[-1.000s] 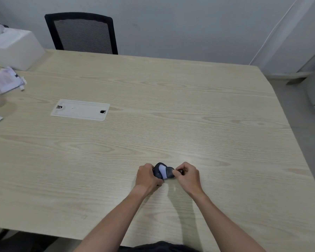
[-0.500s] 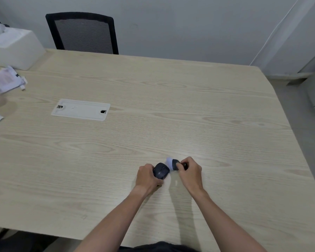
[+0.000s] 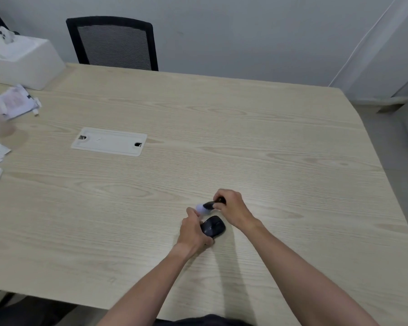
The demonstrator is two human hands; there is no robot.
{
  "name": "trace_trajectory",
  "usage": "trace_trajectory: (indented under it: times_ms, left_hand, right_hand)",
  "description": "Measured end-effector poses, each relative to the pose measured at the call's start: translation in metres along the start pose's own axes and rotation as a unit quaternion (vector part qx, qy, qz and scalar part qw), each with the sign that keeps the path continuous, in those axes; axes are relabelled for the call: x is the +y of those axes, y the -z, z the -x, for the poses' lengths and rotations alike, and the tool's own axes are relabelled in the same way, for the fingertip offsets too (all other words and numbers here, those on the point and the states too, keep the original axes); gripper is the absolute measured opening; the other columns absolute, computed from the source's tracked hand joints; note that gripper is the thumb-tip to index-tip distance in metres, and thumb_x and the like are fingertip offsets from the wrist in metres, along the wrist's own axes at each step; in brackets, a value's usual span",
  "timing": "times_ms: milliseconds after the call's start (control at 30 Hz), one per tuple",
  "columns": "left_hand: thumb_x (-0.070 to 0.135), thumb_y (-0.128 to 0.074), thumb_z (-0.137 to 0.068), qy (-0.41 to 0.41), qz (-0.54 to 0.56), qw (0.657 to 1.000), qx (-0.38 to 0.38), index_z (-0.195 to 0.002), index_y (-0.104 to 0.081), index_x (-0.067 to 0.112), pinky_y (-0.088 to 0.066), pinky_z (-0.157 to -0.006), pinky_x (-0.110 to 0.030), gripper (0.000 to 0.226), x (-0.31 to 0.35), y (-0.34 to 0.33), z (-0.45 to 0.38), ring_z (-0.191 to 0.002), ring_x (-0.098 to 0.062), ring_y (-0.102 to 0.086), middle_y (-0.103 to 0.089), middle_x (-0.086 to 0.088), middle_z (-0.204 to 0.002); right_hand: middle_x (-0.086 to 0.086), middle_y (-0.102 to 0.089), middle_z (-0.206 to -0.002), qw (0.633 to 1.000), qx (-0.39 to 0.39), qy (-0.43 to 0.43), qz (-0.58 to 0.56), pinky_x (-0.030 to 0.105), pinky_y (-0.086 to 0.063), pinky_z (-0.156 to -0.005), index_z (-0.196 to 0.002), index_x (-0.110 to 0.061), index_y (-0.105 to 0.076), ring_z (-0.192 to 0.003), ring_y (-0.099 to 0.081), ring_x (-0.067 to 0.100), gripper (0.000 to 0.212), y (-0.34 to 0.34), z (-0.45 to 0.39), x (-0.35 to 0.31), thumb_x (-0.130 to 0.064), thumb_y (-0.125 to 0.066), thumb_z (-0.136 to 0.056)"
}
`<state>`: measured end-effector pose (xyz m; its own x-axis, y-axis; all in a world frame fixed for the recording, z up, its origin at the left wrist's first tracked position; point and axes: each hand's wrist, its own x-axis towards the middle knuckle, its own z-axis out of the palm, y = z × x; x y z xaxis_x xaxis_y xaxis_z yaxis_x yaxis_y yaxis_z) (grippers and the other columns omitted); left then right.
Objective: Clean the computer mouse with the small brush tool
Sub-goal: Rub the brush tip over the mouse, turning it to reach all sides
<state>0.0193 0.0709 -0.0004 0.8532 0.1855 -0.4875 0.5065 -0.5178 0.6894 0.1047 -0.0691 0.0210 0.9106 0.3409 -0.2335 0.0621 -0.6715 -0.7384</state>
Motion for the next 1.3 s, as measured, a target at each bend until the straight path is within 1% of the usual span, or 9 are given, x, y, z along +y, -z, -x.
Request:
trace_trajectory:
  times_ms: [167,300,467,567,667,767,867,1067,1300]
  left_hand:
    - [0.009,-0.086,-0.047,0.003,0.008,1.0,0.005,-0.11,-0.022,0.028,-0.042,-0.054,-0.015,0.092,0.004,0.0,0.003,-0.088,-0.016,-0.057,-0.054,-0.001,-0.103]
    - [0.008,-0.085,-0.048,-0.01,-0.019,1.0,0.011,-0.118,-0.027,0.022,-0.041,-0.057,-0.02,0.091,0.006,-0.002,0.004,-0.093,-0.02,-0.053,-0.048,0.0,-0.103]
    - [0.009,-0.084,-0.049,-0.024,-0.03,0.999,0.006,-0.119,-0.026,0.024,-0.045,-0.06,-0.022,0.092,0.005,0.0,0.003,-0.094,-0.021,-0.055,-0.052,0.0,-0.101]
    - [0.008,-0.079,-0.05,-0.028,-0.04,0.999,-0.004,-0.117,-0.025,0.027,-0.043,-0.053,-0.021,0.088,0.004,-0.001,0.005,-0.083,-0.019,-0.057,-0.056,-0.001,-0.092]
    - [0.009,-0.077,-0.054,-0.035,-0.05,0.998,0.001,-0.11,-0.026,0.027,-0.039,-0.048,-0.019,0.078,0.002,-0.001,0.006,-0.073,-0.015,-0.056,-0.058,-0.004,-0.087]
    - [0.014,-0.084,-0.053,-0.039,-0.056,0.998,0.012,-0.107,-0.031,0.022,-0.037,-0.049,-0.019,0.076,0.002,0.0,0.005,-0.072,-0.015,-0.056,-0.06,-0.003,-0.087]
    - [0.015,-0.086,-0.053,-0.04,-0.058,0.997,0.015,-0.104,-0.036,0.017,-0.045,-0.052,-0.025,0.072,0.003,0.0,0.005,-0.073,-0.016,-0.056,-0.061,-0.004,-0.087]
    - [0.013,-0.081,-0.053,-0.032,-0.04,0.999,0.017,-0.1,-0.039,0.015,-0.045,-0.054,-0.028,0.063,0.004,-0.002,0.009,-0.071,-0.017,-0.054,-0.059,-0.004,-0.088]
    - [0.017,-0.082,-0.058,-0.046,-0.041,0.997,0.041,-0.098,-0.04,0.014,-0.04,-0.051,-0.022,0.059,0.004,-0.002,0.011,-0.071,-0.015,-0.054,-0.057,0.0,-0.086]
  right_hand:
    - [0.002,-0.06,-0.098,0.987,-0.106,0.03,0.117,0.035,-0.054,-0.083,-0.094,-0.008,-0.071,-0.093,-0.06,0.021,0.012,0.007,-0.003,0.005,0.0,-0.065,-0.088]
    - [0.001,-0.054,-0.096,0.979,-0.059,0.038,0.191,0.036,-0.053,-0.076,-0.093,-0.007,-0.068,-0.089,-0.06,0.023,0.013,0.017,-0.01,0.001,0.003,-0.06,-0.09]
    - [0.002,-0.059,-0.095,0.989,-0.073,0.023,0.125,0.028,-0.049,-0.076,-0.094,-0.006,-0.072,-0.088,-0.058,0.018,0.013,0.009,-0.013,-0.004,0.003,-0.064,-0.088]
    - [0.006,-0.062,-0.1,0.985,-0.088,0.008,0.151,0.036,-0.056,-0.081,-0.095,-0.004,-0.071,-0.091,-0.062,0.022,0.015,0.014,-0.007,0.004,0.006,-0.061,-0.088]
    - [0.008,-0.063,-0.101,0.977,-0.061,-0.035,0.199,0.031,-0.052,-0.068,-0.092,-0.005,-0.07,-0.084,-0.062,0.022,0.019,0.027,-0.005,0.01,0.007,-0.056,-0.087]
    - [0.005,-0.066,-0.095,0.99,-0.026,-0.074,0.115,0.032,-0.052,-0.071,-0.087,-0.01,-0.07,-0.084,-0.062,0.021,0.009,0.029,-0.002,0.013,-0.006,-0.061,-0.088]
    - [0.002,-0.067,-0.091,0.992,-0.071,-0.106,0.006,0.021,-0.045,-0.066,-0.087,-0.012,-0.071,-0.078,-0.059,0.013,0.007,0.021,0.007,0.018,-0.014,-0.065,-0.089]
    - [0.009,-0.066,-0.097,0.983,0.0,-0.147,0.106,0.036,-0.053,-0.073,-0.095,-0.005,-0.067,-0.085,-0.063,0.024,0.013,0.023,0.011,0.03,-0.014,-0.057,-0.095]
    - [-0.001,-0.068,-0.086,0.993,-0.04,-0.105,-0.02,0.016,-0.04,-0.062,-0.087,-0.011,-0.074,-0.076,-0.059,0.01,0.01,0.01,0.029,0.015,-0.017,-0.066,-0.088]
